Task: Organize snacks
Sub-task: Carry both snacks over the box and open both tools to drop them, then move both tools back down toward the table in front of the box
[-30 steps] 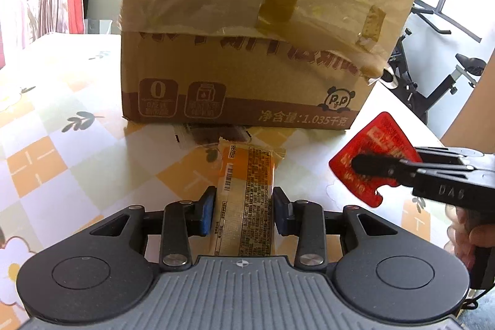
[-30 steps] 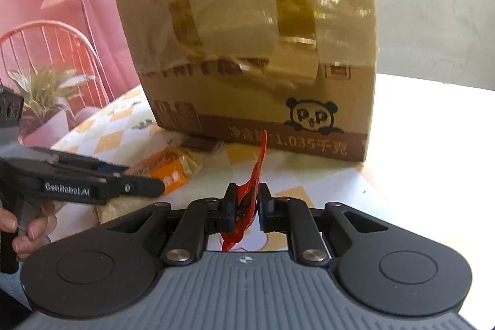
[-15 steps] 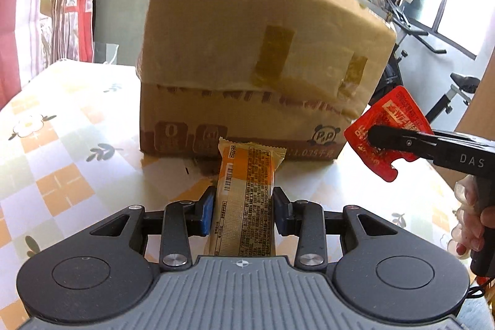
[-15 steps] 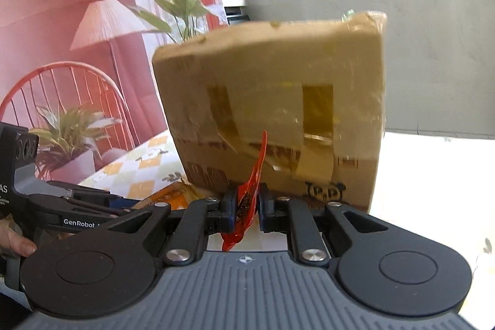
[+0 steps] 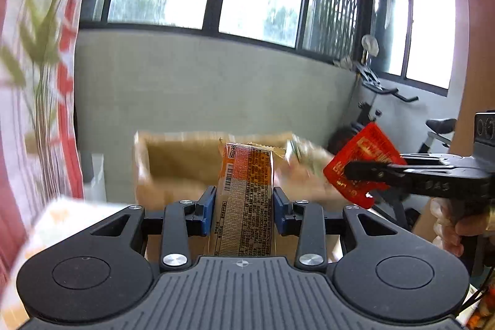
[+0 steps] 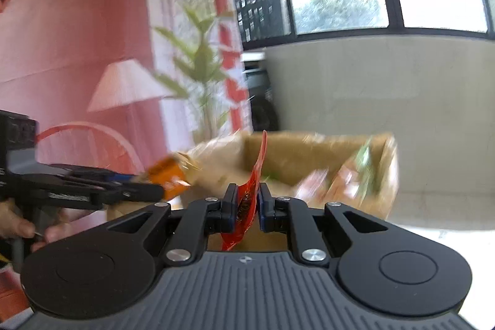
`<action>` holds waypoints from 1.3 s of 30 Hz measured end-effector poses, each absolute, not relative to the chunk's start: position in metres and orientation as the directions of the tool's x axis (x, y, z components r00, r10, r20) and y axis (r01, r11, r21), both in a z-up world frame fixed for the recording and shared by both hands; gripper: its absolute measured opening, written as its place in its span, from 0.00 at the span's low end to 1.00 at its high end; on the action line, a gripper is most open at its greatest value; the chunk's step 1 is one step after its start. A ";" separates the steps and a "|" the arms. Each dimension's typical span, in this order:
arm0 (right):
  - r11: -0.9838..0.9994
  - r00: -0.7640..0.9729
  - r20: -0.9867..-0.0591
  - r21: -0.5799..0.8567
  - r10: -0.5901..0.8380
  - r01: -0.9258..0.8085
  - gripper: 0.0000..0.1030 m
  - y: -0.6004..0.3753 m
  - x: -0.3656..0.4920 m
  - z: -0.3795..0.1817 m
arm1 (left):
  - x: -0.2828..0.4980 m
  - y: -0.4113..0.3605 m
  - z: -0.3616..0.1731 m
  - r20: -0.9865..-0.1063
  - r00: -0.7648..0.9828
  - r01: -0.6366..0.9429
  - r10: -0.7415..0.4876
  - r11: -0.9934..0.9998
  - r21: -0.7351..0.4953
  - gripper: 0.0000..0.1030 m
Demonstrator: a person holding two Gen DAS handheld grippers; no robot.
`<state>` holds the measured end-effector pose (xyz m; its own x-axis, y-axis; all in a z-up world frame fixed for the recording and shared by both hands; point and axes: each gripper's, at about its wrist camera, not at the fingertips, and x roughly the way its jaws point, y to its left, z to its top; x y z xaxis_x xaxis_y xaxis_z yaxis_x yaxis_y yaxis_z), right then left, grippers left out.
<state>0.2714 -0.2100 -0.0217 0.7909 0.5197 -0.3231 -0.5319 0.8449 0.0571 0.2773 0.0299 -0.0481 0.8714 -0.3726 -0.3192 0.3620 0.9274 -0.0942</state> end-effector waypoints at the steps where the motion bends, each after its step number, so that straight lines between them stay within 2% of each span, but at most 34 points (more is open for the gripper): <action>1: 0.861 0.807 -0.326 0.042 0.491 -0.507 0.13 -0.208 0.284 -0.019 | 0.288 0.027 -0.044 -0.312 0.876 0.357 -0.366 0.930 -0.089 0.38; 7: 0.920 0.844 -0.380 0.054 0.379 -0.389 0.14 -0.195 0.353 -0.022 | 0.345 0.012 -0.036 -0.338 0.887 0.308 -0.314 0.949 -0.073 0.39; 11: 0.929 0.841 -0.401 0.098 0.364 -0.356 0.15 -0.185 0.382 -0.025 | 0.375 0.009 -0.040 -0.372 0.888 0.256 -0.270 0.963 -0.087 0.39; 13: 0.931 0.836 -0.410 0.134 0.365 -0.340 0.34 -0.185 0.392 -0.025 | 0.385 0.012 -0.041 -0.382 0.888 0.233 -0.255 0.967 -0.105 0.43; 14: 0.936 0.844 -0.405 0.139 0.352 -0.324 0.51 -0.186 0.395 -0.025 | 0.386 0.014 -0.040 -0.386 0.888 0.224 -0.252 0.968 -0.116 0.53; 15: 0.938 0.852 -0.393 0.142 0.347 -0.317 0.58 -0.186 0.394 -0.024 | 0.387 0.018 -0.039 -0.385 0.889 0.215 -0.249 0.968 -0.128 0.59; 23: 0.916 0.834 -0.381 0.130 0.399 -0.379 0.57 -0.193 0.358 -0.028 | 0.353 0.034 -0.041 -0.382 0.893 0.230 -0.239 0.971 -0.070 0.59; 32: 0.893 0.833 -0.336 0.060 0.439 -0.446 0.57 -0.198 0.274 -0.042 | 0.289 0.051 -0.048 -0.373 0.888 0.248 -0.269 0.963 -0.103 0.59; 39: 0.886 0.832 -0.321 0.052 0.453 -0.462 0.55 -0.202 0.233 -0.068 | 0.256 0.053 -0.088 -0.455 0.858 0.220 -0.240 0.971 -0.097 0.58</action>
<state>0.2332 -0.2017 -0.0684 0.8320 0.4526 -0.3208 -0.4616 0.8856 0.0523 0.2561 0.0534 -0.0882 0.8577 -0.2400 -0.4547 0.2203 0.9706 -0.0968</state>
